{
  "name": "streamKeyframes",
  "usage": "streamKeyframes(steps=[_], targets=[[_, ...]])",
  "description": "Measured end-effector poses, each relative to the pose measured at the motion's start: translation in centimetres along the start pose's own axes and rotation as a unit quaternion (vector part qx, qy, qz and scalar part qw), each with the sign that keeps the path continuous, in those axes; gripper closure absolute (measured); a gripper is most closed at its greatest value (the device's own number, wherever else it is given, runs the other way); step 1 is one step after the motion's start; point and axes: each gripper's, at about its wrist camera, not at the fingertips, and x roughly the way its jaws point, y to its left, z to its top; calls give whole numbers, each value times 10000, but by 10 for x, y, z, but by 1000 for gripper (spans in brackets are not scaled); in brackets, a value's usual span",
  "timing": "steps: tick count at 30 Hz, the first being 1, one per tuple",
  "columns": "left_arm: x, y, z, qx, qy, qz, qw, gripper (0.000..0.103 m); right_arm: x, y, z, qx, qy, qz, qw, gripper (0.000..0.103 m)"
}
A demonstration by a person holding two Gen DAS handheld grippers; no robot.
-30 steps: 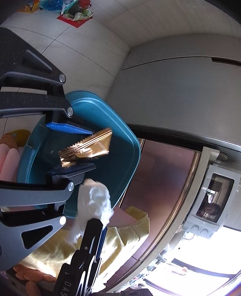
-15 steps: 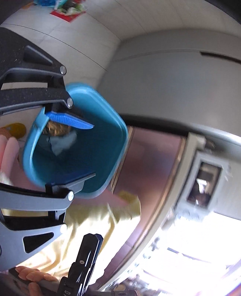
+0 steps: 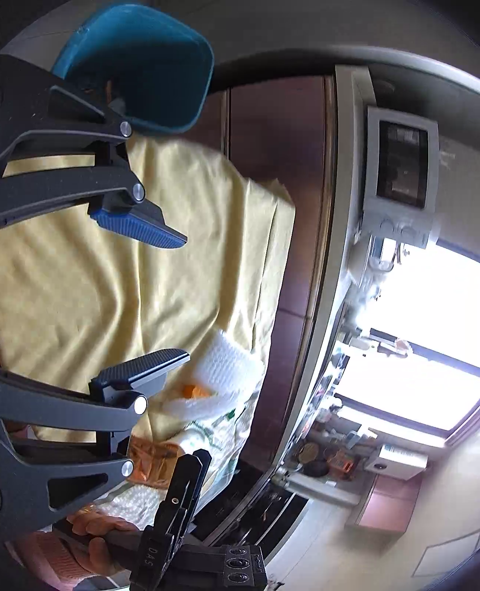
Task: Collect trash
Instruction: 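Grasp the white foam net with the left tool while the right tool grasps a wrapper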
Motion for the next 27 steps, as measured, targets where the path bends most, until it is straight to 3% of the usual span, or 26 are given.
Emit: streamKeyframes(steps=[6, 10, 19, 22, 24, 27], targets=[[55, -79, 2, 538, 387, -555, 9963, 42, -55, -57, -28, 505, -222, -848, 9949, 58], [91, -111, 2, 669, 645, -563, 9941, 42, -66, -95, -52, 897, -157, -1167, 9890, 55], [150, -117, 3, 465, 1331, -604, 9882, 45, -45, -116, -81, 1456, 48, -845, 9857, 50], [158, -119, 5, 390, 1411, -697, 9868, 55, -41, -115, -83, 1527, 48, -687, 9859, 50], [162, -122, 4, 369, 1473, -736, 9857, 74, -41, -113, -85, 1527, 48, -587, 9865, 55], [163, -125, 2, 396, 1492, -786, 9849, 84, -40, -112, -84, 1509, 99, -497, 9873, 69]])
